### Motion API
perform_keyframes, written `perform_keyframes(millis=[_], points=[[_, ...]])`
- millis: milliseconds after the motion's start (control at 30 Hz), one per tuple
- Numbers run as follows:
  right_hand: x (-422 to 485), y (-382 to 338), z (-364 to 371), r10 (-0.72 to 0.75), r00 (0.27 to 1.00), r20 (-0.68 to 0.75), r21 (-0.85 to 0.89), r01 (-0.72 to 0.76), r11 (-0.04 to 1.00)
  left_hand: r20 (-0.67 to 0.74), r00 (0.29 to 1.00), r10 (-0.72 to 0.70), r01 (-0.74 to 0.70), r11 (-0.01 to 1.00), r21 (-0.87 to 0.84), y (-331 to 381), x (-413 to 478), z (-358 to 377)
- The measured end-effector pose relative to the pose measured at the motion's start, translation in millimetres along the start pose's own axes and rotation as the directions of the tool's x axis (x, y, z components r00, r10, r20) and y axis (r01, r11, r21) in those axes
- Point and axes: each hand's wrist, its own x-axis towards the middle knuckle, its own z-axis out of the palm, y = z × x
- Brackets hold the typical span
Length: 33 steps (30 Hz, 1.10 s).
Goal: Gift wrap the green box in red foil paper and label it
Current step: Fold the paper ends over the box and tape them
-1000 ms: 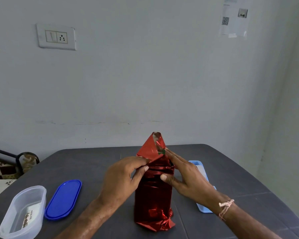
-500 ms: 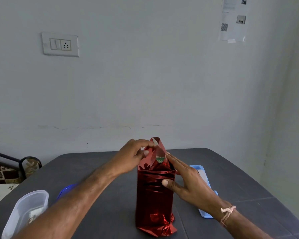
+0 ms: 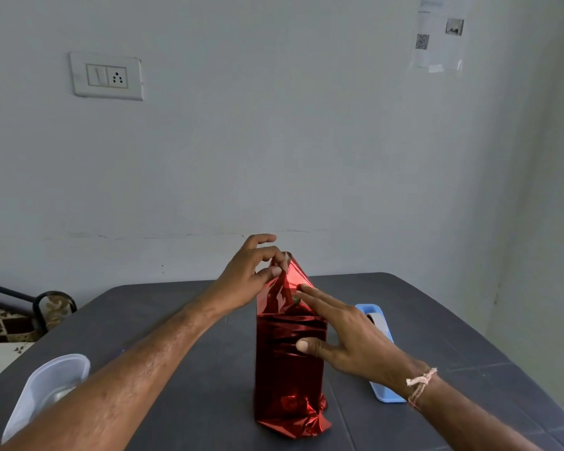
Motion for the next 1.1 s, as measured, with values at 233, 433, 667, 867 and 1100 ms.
perform_keyframes(millis=[233,433,667,867,1100], points=[[4.1,-1.3,-2.6,0.005,0.995,0.096,-0.087,0.004,0.996,0.068,0.962,-0.265,0.274,0.93,-0.245,15.3,-41.8,15.0],[2.5,-0.8,-6.3,-0.009,0.993,0.12,-0.104,0.021,0.994,0.137,0.963,-0.232,0.261,0.931,-0.256,19.5,-70.4,28.7],[0.5,0.0,-3.3,0.009,0.995,0.096,-0.219,0.013,0.976,0.271,0.942,-0.198,0.167,0.977,0.136,14.7,-70.8,27.4],[-0.7,-3.1,-3.3,-0.04,0.999,0.009,-0.352,0.04,0.935,0.371,0.905,-0.209,0.029,0.899,0.437,12.4,-64.5,21.2],[-2.3,-3.5,-1.8,-0.045,0.999,-0.001,-0.354,0.042,0.934,0.346,0.921,-0.178,-0.044,0.837,0.546,14.7,-64.4,22.2]])
